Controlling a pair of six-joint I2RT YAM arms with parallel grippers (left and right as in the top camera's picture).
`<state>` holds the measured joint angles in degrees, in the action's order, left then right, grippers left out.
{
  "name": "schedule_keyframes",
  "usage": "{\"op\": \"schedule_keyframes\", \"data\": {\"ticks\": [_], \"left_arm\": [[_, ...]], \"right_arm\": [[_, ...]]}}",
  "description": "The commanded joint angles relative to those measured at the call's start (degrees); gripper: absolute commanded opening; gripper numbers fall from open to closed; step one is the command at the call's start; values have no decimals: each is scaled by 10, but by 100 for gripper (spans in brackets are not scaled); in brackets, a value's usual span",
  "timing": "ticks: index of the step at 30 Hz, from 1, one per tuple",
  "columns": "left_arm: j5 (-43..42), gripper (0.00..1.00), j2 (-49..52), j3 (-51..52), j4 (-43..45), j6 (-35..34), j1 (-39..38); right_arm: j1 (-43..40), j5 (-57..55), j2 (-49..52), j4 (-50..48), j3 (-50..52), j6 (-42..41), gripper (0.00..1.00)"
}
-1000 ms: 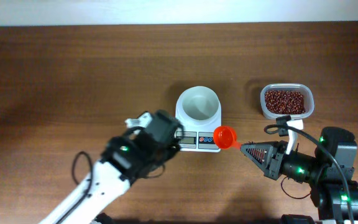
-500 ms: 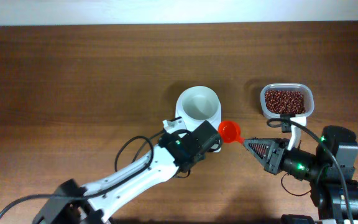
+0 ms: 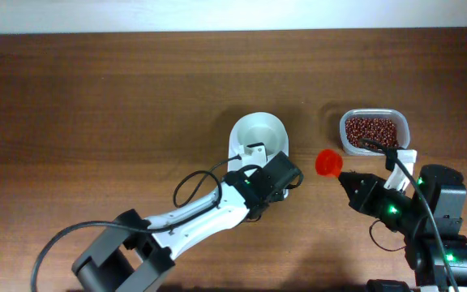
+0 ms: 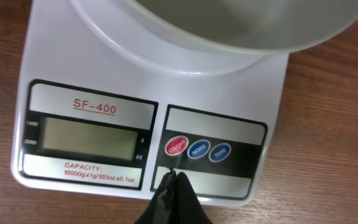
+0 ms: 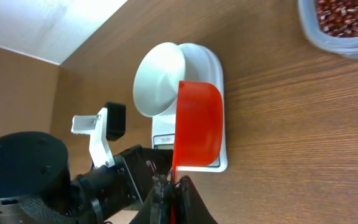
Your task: Scoop and weigh 50g on scale
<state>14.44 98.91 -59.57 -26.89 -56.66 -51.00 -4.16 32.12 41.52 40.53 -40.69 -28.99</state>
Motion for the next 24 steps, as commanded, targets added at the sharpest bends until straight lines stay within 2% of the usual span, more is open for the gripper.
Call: {"op": "schedule_keyframes", "data": {"ticks": [1,24], "left_arm": [[11,0,14,1,7,10,-2],[29,0,46,2,53,8,-2]], "right_arm": [[-5,-20,-3,0,1,-5,4],[-4,-17,-3,17,1,-5,4]]}}
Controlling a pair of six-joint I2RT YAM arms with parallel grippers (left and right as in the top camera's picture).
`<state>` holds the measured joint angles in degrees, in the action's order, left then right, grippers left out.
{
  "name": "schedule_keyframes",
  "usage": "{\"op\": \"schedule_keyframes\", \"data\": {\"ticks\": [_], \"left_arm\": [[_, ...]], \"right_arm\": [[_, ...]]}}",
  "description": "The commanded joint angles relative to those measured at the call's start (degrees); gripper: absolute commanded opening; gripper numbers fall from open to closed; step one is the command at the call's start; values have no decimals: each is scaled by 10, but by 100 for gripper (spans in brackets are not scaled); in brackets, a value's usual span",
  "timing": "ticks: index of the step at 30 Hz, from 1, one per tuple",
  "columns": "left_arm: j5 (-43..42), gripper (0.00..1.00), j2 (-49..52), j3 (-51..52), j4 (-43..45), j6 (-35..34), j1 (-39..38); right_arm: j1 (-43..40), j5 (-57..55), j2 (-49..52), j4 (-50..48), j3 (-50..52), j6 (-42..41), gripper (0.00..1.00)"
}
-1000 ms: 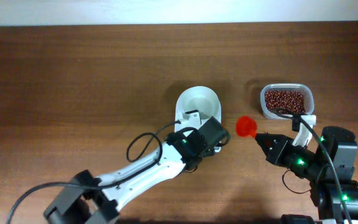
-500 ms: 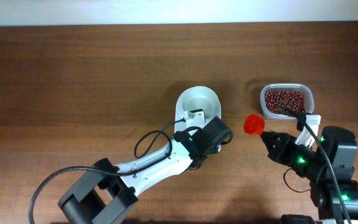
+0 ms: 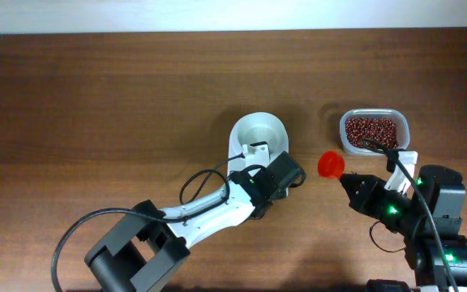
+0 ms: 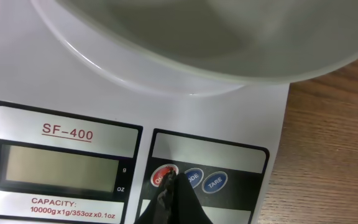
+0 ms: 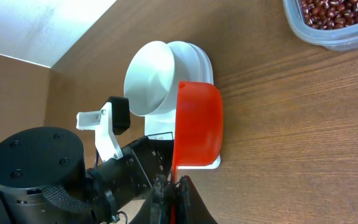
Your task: Scoop and weigh 50g on scale
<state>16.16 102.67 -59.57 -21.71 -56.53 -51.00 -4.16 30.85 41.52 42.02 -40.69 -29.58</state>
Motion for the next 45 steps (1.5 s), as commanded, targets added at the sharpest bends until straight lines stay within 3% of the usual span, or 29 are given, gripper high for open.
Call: {"op": "schedule_keyframes", "data": {"ticks": [1,45], "left_arm": [[12,0,9,2,1,4,-2],[12,1,23,3,2,-43,-2]], "right_arm": [[-4,-5,-3,3,1,1,4],[-4,-5,-3,7,1,1,4]]}}
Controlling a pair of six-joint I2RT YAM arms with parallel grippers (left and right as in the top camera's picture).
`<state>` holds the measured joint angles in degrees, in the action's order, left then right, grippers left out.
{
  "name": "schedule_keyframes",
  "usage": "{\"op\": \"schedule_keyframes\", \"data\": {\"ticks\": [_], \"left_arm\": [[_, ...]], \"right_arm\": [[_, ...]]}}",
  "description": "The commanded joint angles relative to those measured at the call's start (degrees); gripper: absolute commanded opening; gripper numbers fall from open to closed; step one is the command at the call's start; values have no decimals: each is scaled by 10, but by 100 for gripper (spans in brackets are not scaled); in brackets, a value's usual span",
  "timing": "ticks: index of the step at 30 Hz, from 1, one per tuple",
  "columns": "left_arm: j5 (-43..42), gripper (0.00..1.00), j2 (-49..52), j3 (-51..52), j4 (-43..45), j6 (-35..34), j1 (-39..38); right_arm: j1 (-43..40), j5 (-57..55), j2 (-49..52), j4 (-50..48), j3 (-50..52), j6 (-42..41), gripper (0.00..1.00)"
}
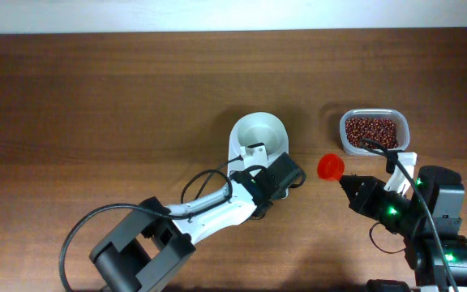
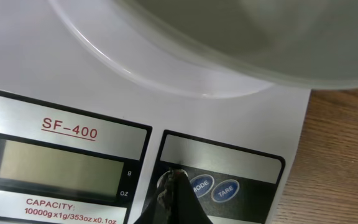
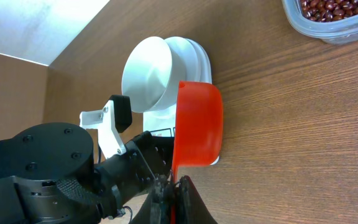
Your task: Scoop and weigh 50g on scale
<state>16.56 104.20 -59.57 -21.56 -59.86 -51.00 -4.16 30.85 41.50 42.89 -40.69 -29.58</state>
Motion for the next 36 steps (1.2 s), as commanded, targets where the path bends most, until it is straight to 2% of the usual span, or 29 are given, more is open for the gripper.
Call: {"op": "schedule_keyframes", "data": {"ticks": [1,36], "left_arm": [[9,1,8,3,1,-10,-2],[11,0,14,3,-6,-10,5]], "right_arm": [[-4,-5,-3,-1,1,1,4],[-4,-5,-3,7,1,2,4]]}}
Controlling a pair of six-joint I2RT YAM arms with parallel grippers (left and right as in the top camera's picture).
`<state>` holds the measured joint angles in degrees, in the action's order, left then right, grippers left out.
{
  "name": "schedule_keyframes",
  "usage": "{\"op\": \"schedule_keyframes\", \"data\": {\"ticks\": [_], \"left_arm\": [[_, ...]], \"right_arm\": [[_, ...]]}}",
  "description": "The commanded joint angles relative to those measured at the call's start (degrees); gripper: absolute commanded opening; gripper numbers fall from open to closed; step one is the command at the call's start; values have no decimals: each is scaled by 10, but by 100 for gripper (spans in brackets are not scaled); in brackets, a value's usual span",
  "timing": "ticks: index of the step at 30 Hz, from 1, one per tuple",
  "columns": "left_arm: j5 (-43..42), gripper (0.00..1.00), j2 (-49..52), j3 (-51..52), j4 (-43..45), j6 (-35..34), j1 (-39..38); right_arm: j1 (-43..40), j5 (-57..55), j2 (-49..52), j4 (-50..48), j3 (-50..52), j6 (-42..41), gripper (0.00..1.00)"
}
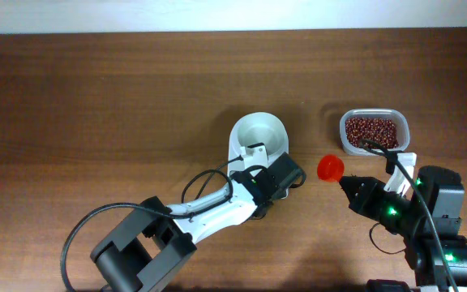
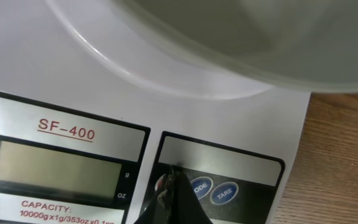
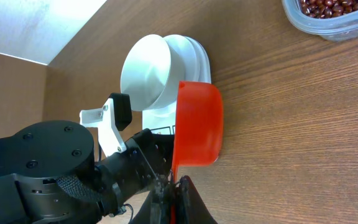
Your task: Scoop and weigh 50g on scale
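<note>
A white scale (image 2: 73, 106) marked SF-400 carries a white bowl (image 1: 259, 132) that looks empty. My left gripper (image 2: 174, 176) is shut, its tip resting on the red on/off button, which it mostly hides; the blue mode and tare buttons (image 2: 211, 190) sit just right of it. The display (image 2: 58, 168) is blank. My right gripper (image 3: 174, 182) is shut on the handle of a red scoop (image 3: 196, 124), which hangs empty over the table to the right of the scale (image 1: 329, 167). A clear tub of red beans (image 1: 371, 130) stands at the far right.
The left arm's black cable (image 1: 201, 182) loops over the table beside the scale. A pale wall edge (image 1: 217, 12) borders the table's far side. Bare brown wood lies to the left (image 1: 79, 122).
Almost nothing: my left gripper's tip stays on the on/off button, shifted a hair, and the display is still blank. The right gripper and scoop are unmoved.
My left gripper's shut tip was below the button row, short of the on/off button. Then it stood at the button's edge, then on it, where it remains. The right gripper held the red scoop near the scale throughout, with little shift.
</note>
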<state>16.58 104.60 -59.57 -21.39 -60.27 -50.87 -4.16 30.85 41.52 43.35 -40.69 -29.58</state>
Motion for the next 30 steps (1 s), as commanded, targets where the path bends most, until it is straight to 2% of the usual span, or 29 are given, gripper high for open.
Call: {"op": "schedule_keyframes", "data": {"ticks": [1,30], "left_arm": [[11,0,10,3,-8,-5,4],[28,0,9,3,9,-5,7]], "right_arm": [[-4,-5,-3,3,1,2,4],[-4,6,-3,23,1,2,4]]}}
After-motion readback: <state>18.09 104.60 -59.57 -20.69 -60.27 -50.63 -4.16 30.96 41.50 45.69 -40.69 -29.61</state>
